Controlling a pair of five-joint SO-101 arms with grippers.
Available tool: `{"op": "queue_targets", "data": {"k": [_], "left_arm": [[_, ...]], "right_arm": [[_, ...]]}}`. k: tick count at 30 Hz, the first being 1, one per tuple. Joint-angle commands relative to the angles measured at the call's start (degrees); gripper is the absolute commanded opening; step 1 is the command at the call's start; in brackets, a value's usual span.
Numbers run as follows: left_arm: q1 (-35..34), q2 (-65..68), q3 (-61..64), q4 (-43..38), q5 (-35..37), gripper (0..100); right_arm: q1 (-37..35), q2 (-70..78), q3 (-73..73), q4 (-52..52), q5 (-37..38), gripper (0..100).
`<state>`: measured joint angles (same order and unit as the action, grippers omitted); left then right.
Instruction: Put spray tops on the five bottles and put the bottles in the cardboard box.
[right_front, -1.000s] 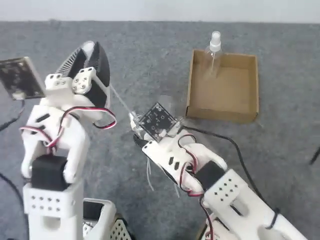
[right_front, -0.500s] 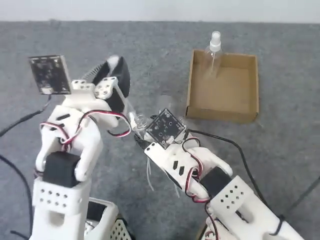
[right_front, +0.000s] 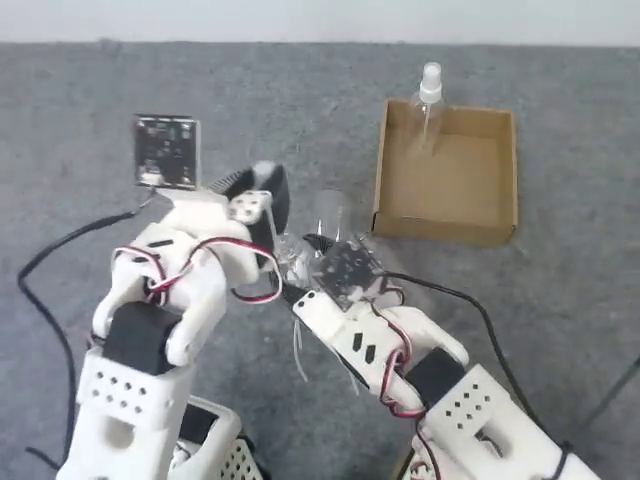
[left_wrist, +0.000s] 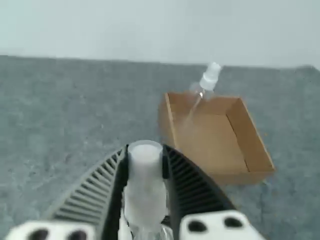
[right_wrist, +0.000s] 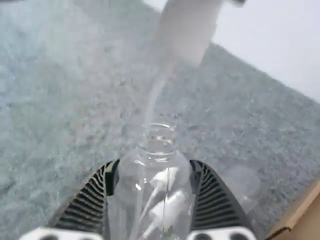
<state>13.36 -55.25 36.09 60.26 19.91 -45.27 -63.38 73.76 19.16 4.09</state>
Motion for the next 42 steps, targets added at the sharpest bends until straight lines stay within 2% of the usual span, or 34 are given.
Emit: {"op": "queue_targets", "data": {"k": [1,8,13,18,22,32,39,42], "left_arm": [[1.49,0.26,0.40,1.23,-0.70,1],[3.25,0.18,2.95,1.41,-1.05,1],[3.78,0.18,3.74,1.58,-6.68,2],[3.52,0.18,5.41,3.25,-7.03,12],[3.08,0.18,4.53,2.90,-7.03,14],[-5.80,0.62,-5.05,3.16,-8.97,14],[-12.04,0.88,-3.03,-1.58,-11.25,14],[-11.25,0.79,-0.40,-1.67,-13.54,14]], "right_arm": [[2.33,-4.26,1.49,-6.55,-3.60,0.6],[2.42,-5.49,4.40,-10.07,-3.69,0.6],[2.42,-5.32,4.40,-9.63,-3.69,0.6],[2.42,-5.14,4.40,-9.63,-3.69,0.6],[2.42,-5.05,4.66,-9.63,-3.69,0.6],[2.42,-5.14,5.01,-9.63,-3.52,0.6],[2.42,-5.23,5.01,-9.63,-3.52,0.6],[2.42,-5.23,5.01,-9.63,-3.52,0.6]]}}
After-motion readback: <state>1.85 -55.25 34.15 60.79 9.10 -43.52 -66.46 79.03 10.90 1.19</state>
